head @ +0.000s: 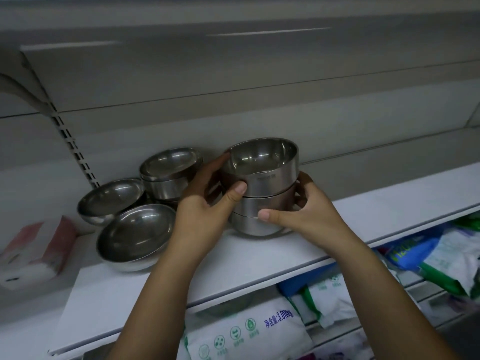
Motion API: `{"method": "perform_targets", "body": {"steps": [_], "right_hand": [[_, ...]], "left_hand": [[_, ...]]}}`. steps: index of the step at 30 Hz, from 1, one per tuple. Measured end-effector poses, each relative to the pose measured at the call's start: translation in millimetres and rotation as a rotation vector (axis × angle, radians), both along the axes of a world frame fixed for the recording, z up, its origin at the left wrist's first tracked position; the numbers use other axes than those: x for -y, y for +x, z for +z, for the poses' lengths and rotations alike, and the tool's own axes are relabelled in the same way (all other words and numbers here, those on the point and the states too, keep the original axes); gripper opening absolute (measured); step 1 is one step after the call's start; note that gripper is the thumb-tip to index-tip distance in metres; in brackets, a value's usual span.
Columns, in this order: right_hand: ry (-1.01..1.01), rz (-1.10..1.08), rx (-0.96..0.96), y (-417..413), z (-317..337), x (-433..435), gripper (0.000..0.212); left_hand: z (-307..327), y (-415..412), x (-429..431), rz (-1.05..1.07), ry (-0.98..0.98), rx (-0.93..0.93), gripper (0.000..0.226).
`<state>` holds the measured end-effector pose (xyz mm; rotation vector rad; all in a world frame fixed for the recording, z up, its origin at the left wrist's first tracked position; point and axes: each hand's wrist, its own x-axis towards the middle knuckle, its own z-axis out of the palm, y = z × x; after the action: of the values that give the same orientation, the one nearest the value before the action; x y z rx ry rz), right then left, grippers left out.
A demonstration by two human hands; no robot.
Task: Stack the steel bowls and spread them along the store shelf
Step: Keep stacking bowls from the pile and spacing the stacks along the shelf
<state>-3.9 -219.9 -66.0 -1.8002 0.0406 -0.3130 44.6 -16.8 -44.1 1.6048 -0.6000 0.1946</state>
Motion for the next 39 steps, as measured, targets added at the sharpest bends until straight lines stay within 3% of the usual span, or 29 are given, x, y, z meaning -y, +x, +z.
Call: {"method": "perform_targets", "body": {"steps": [7, 19, 23, 26, 29, 32, 36, 39], "right_hand": [[0.001, -0.002, 0.002, -5.8, 4.2, 10.7, 0.087], [-0.014, 0.006, -0.031, -9.4, 6.4, 33.9, 0.09], [0.059, -0.023, -0.005, -8.5, -4.0, 42.9, 0.105], [0.071, -0.046, 0.026, -8.5, -7.1, 45.8, 0.113], [0.03, -0.022, -0.002, -8.6, -4.4, 36.4, 0.126], [-0.007, -0.044, 0.021, -5.6, -8.0, 21.4, 0.135], [-0.026, -0.086, 0.063, -2.1, -11.4, 9.6, 0.14], [-0.036, -0.058, 0.058, -2.4, -10.1, 6.1, 0.139]], "left_hand": [[1.2, 5.6, 9.0, -0.016, -0.057, -0.012, 0.056], [-4.8, 0.5, 28.0, -0.01, -0.042, 0.004, 0.061], [-5.2, 4.5, 38.4, -0.033, -0.009, -0.06, 0.072], [-5.3, 14.6, 36.5, 0.038, 0.019, -0.05, 0.065], [7.1, 22.5, 21.3, 0.324, 0.149, 0.051, 0.045], [22.1, 30.1, -0.2, 0.623, 0.445, 0.25, 0.039], [33.6, 39.8, -17.4, 0.793, 0.822, 0.124, 0.043], [32.0, 45.4, -25.1, 0.79, 0.915, 0.075, 0.039]]}}
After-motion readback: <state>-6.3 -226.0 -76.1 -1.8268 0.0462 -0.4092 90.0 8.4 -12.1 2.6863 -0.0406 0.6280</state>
